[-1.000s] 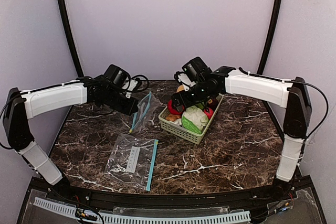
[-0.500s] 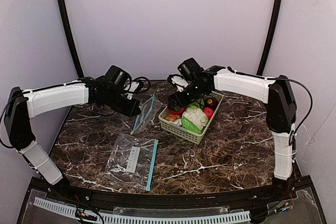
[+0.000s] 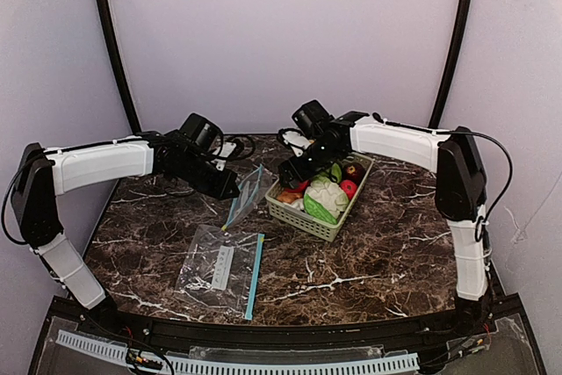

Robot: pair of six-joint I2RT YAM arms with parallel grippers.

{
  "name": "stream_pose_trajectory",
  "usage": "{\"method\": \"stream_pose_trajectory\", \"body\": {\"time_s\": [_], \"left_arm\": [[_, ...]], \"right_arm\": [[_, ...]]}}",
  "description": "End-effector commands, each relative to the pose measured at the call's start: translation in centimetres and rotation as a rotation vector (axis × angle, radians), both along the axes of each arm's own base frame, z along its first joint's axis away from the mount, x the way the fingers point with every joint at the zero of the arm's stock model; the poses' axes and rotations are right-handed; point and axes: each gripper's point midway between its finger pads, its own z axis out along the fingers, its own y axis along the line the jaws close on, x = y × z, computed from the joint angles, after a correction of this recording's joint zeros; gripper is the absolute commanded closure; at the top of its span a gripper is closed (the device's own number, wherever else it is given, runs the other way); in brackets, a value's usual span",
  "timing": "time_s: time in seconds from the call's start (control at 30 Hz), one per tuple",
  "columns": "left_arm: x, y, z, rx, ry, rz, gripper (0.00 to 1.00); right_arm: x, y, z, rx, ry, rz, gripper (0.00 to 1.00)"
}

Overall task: Place the food in the zip-top bag and seal the zipper
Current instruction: Pick up the fake vegetable from the bin, then place the fake vegetable in the zipper food storage bag.

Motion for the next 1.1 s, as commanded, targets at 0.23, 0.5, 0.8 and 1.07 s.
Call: {"method": "stream_pose_trajectory", "body": {"time_s": [0.23,0.5,0.8,1.07], "left_arm": [[-0.6,0.3,-0.4,-0.013,0.027,0.006,0.99],[-0.4,0.6,0.4,-0.014,-0.001,0.021,0.99],[-0.7,-0.2,5.4,-0.157,-0.082,0.025,0.99],[-3.3,-2.2,8.7,-0.337,0.000,0.034,0.99]], "right_arm": [[1.2,-0.1,0.0,-0.015,-0.027,-0.031,0.28],[0.6,-0.3,4.9,0.079,-0.087,-0.032,0.42],[-4.7,-0.4,14.4,0.386,-0.088,0.029,0.44],[-11.0,-0.6,20.1,0.643,-0.061,0.150,0.44]]}}
